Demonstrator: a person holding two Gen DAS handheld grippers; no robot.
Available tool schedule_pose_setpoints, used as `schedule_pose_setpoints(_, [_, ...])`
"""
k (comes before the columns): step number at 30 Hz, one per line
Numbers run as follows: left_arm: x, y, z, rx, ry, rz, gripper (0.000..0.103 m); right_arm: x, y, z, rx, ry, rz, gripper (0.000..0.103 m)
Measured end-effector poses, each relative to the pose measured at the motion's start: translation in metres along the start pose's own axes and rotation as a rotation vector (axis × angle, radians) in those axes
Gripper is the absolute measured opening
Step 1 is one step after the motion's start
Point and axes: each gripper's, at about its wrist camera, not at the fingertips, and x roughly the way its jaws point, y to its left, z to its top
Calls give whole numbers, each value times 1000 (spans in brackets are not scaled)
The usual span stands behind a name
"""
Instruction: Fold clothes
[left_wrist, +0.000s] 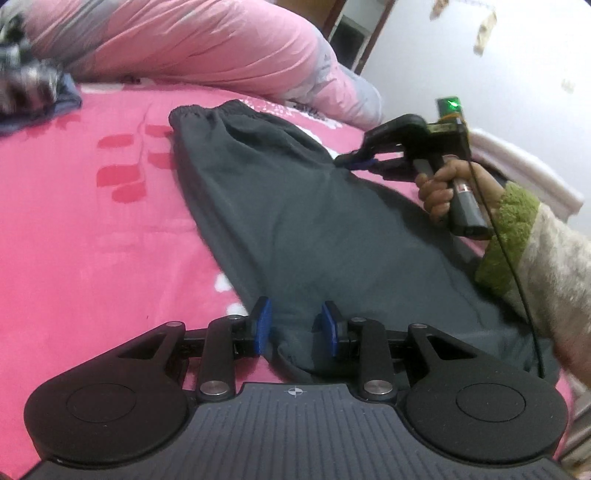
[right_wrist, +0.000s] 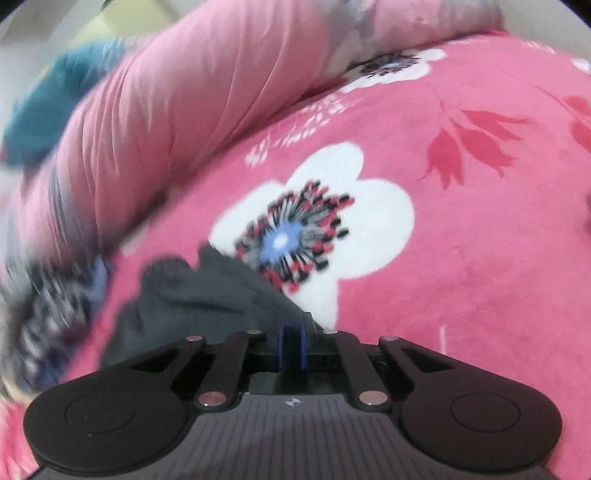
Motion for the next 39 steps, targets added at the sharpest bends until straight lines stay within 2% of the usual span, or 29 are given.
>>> schedule_pose_setpoints(3, [0, 11, 1, -60, -8, -47, 29, 2, 29, 14, -41, -3, 59, 9])
schedule_pose_setpoints(6, [-2, 13, -1, -80, -13, -65, 29, 33, 71, 22, -136, 28, 94, 9])
schedule_pose_setpoints(9, [-2, 13, -2, -83, -20, -72, 29, 80, 90, 24, -154, 46, 65, 9])
schedule_pose_setpoints(12, [-1, 17, -2, -97, -22, -85, 30, 112, 85, 17, -141, 75, -39, 7])
schedule_pose_setpoints(15, [-2, 18, -2, -104, -22, -89, 30, 101, 83, 17, -35, 65, -36, 9])
schedule_pose_setpoints(18, [-3, 17, -3, -103, -23, -88, 30, 82, 104, 18, -50, 24, -11, 10])
schedule_pose_setpoints(20, [-3, 17, -3, -108, -25, -91, 30, 75, 124, 14, -118, -6, 36, 10])
schedule_pose_setpoints(23, [-5, 16, -4, -112, -27, -93, 30, 82, 156, 1, -324, -28, 64, 10])
schedule_pose_setpoints(24, [-6, 16, -5, -113, -27, -94, 30, 89, 165, -5, -398, -25, 44, 10])
schedule_pose_setpoints(26, [-6, 17, -4, -116, -28, -96, 30, 116, 168, -14, -501, 17, -103, 9])
schedule_pose_setpoints(27, [-6, 17, -4, -118, -28, -97, 30, 125, 162, -14, -482, 26, -130, 7])
schedule_pose_setpoints(30, [-5, 18, -4, -122, -28, -100, 30, 131, 147, -6, -367, 12, -99, 6])
schedule_pose_setpoints(33, [-4, 20, -3, -123, -27, -100, 30, 119, 156, -1, -355, 7, -110, 8])
schedule_pose_setpoints(35, [-4, 20, -4, -126, -27, -102, 30, 100, 159, 4, -294, -2, -102, 9])
schedule_pose_setpoints(39, [-3, 21, -4, -133, -28, -107, 30, 29, 155, 4, -165, -15, -20, 10])
